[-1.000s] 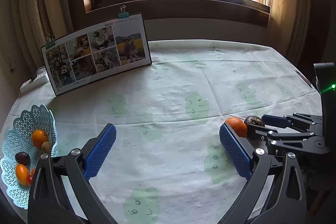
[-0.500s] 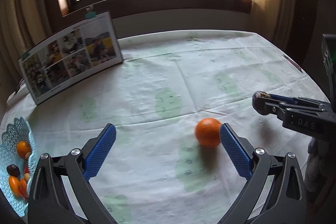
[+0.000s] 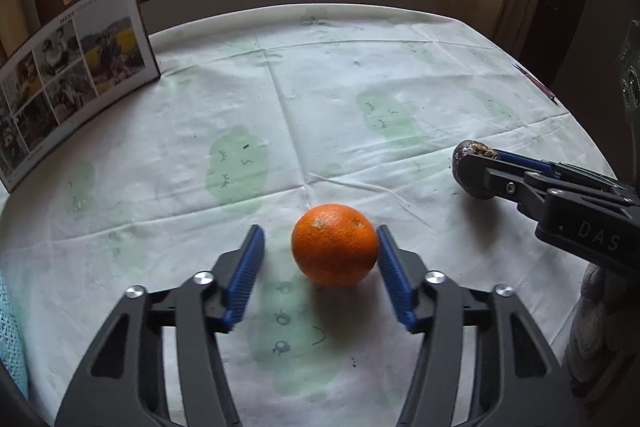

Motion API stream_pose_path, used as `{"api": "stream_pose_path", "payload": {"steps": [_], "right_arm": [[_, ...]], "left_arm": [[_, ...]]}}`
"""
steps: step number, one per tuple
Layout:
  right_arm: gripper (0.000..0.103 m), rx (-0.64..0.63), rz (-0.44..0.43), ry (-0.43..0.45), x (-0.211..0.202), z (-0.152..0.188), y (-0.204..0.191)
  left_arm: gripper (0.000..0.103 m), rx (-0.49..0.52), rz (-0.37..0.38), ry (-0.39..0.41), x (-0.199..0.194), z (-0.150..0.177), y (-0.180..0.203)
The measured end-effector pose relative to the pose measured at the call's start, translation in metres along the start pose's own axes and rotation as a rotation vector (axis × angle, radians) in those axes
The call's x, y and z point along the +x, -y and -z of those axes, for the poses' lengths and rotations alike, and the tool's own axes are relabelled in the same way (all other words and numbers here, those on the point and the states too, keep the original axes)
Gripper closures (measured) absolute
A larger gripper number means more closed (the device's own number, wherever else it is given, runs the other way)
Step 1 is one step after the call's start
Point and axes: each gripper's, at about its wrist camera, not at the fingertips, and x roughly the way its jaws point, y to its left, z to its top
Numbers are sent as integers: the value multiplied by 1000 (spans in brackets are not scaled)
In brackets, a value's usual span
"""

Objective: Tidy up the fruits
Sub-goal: 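Grasp the orange with the left tool and lift it, then carry the orange to the blue basket and open the left tool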

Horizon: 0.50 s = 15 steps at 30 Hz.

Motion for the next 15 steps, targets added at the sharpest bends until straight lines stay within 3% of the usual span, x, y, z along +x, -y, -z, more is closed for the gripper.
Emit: {"api": "stream_pose_path", "payload": {"steps": [2,15], "right_arm": [[61,1,5,3,0,1,0],[61,9,18,33,-4,1,2]], "left_arm": [[62,-9,23,4,-2,1,-2],[62,-44,-19,100,-47,5,-10]]}}
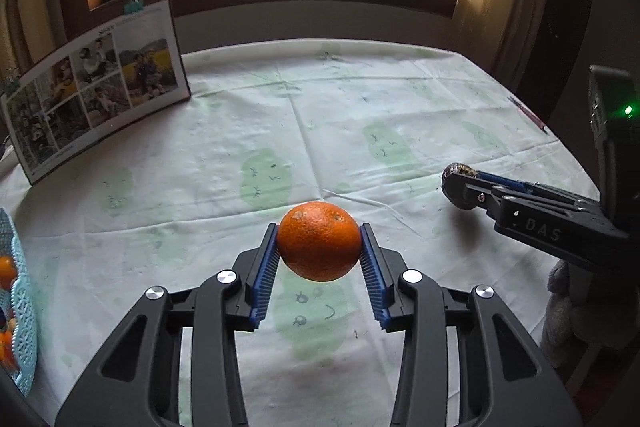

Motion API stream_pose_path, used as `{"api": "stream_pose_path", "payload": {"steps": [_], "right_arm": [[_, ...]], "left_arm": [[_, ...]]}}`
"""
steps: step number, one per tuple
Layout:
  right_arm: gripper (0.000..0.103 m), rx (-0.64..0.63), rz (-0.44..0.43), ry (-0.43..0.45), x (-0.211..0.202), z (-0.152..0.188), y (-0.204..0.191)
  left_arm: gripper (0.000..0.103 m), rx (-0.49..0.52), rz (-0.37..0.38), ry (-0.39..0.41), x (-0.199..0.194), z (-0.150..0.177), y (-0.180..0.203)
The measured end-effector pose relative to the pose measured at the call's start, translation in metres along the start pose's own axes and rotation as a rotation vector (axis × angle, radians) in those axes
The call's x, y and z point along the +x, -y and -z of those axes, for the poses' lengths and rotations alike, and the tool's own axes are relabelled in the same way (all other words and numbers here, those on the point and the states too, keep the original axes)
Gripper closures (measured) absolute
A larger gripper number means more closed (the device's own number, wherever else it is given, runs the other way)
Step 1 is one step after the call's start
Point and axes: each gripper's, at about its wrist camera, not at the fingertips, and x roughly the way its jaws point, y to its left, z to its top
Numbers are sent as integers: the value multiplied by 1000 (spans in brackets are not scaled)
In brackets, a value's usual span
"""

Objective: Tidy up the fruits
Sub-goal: 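Carry the orange to the blue basket and open the left tool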

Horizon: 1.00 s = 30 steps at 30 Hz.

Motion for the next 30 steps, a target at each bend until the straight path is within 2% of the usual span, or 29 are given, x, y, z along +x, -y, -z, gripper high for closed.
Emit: {"api": "stream_pose_path", "payload": {"steps": [6,15,24,30], "right_arm": [[61,-2,-1,13,-2,1,-1],[61,-9,0,25,-3,2,-2],[61,-16,10,37,-4,3,-5],[61,-26,30,39,-3,3,-7]], "left_arm": [[62,-33,-74,79,-37,1,-16],[62,-137,-214,179,-91,7,-73],[62,-284,-358,194,-119,29,-153],[62,-356,-427,191,-130,42,-195]]}}
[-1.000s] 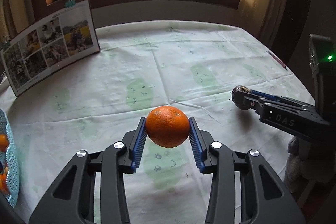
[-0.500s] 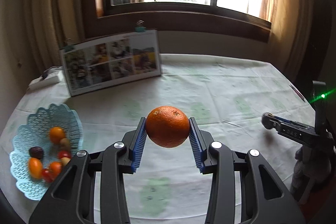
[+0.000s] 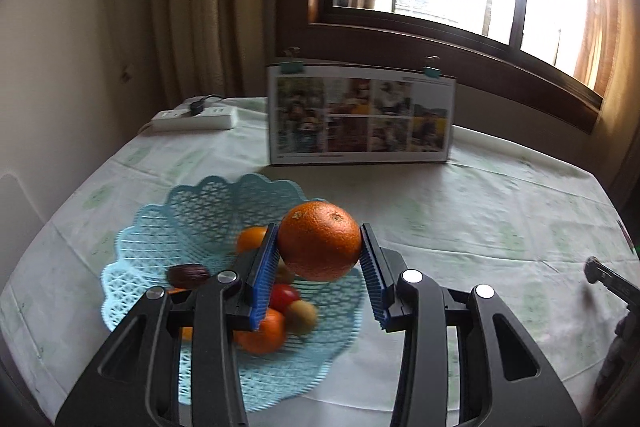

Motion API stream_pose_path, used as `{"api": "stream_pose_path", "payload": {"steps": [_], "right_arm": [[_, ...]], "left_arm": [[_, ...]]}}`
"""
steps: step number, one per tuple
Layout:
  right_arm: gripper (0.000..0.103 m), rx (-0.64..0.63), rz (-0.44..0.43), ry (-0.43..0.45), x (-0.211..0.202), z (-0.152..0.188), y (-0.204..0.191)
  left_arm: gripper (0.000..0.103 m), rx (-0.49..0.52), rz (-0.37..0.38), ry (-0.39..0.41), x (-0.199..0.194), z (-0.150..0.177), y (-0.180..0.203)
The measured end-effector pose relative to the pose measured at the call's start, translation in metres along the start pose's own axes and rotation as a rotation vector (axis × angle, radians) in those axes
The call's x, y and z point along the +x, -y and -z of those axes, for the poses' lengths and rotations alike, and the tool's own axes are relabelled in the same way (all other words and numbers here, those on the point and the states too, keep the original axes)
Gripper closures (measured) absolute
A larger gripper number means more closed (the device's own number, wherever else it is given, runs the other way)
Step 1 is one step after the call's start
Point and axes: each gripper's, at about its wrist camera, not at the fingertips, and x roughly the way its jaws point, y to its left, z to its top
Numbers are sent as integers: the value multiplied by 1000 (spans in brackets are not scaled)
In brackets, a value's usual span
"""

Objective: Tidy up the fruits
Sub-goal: 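Carry the orange to the blue basket and open the left tool, then carry the passion fruit to the basket and open the right tool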

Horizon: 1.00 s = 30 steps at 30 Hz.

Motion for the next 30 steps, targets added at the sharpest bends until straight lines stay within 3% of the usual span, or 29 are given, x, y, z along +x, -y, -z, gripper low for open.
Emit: {"api": "stream_pose_path", "payload": {"steps": [3,4,7,14,21,30], "right_arm": [[61,-1,10,4,-1,1,-1],[61,-2,13,6,-1,1,-1],[61,-10,22,16,-3,2,-2],[61,-5,-31,13,-9,1,-21],[61,-98,-182,29,-19,-7,-101],[61,-270,-384,-7,-14,0,-231]], "left_arm": [[62,-26,-25,-3,3,-1,-16],[59,-35,-32,-2,5,-1,-21],[35,-60,-40,-5,8,0,-32],[18,-91,-62,47,-6,-2,-52],[8,-101,-84,81,-22,2,-72],[7,-140,-137,90,-34,16,-109]]}}
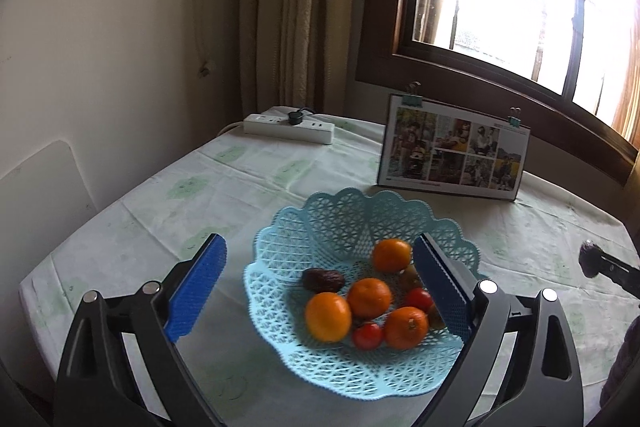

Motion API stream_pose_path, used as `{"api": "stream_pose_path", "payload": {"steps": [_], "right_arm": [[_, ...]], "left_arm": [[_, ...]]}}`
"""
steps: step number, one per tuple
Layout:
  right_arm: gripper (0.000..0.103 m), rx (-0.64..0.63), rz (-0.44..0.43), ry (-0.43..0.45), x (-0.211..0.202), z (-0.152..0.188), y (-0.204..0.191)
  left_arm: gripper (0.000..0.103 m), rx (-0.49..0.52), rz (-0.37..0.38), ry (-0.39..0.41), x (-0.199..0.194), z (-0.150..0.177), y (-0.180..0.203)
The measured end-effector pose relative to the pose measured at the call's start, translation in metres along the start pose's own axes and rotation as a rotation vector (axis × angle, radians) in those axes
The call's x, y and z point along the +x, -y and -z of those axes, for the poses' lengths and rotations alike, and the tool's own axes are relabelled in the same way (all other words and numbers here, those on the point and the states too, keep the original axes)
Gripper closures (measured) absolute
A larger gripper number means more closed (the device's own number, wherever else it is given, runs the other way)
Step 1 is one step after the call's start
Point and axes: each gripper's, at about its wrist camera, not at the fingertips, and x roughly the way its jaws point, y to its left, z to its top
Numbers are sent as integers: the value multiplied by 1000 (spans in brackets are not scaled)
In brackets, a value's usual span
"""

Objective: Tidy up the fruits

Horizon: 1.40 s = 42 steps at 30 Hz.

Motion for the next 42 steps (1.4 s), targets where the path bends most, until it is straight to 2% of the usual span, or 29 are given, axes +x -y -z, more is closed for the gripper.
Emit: {"api": "stream_pose_path", "payload": {"steps": [7,13,17,19,24,26,30,34,42], "right_arm": [[61,-83,-82,-38,44,-9,-61],[60,-113,-96,-85,75,-11,-90],[59,-120,-91,-91,83,-9,-96],[52,-114,-87,-86,83,-10,-96],[50,-113,-65,-74,75,-9,-90],[42,-108,-58,-69,71,-7,-86],[40,-116,-37,-59,62,-1,-81],[29,-122,-25,-37,51,3,-80],[25,-160,-4,18,25,8,-85]], "left_arm": [[7,-15,-35,-13,-1,10,-21],[7,-29,-35,-32,1,18,-32],[7,-32,-31,-43,3,21,-33],[5,-29,-26,-46,3,21,-32],[4,-17,-28,-36,1,22,-27],[4,-16,-28,-34,0,22,-25],[4,0,-42,-21,-3,21,-20],[3,19,-52,-8,-8,20,-15],[3,51,-57,13,-19,20,-3]]}}
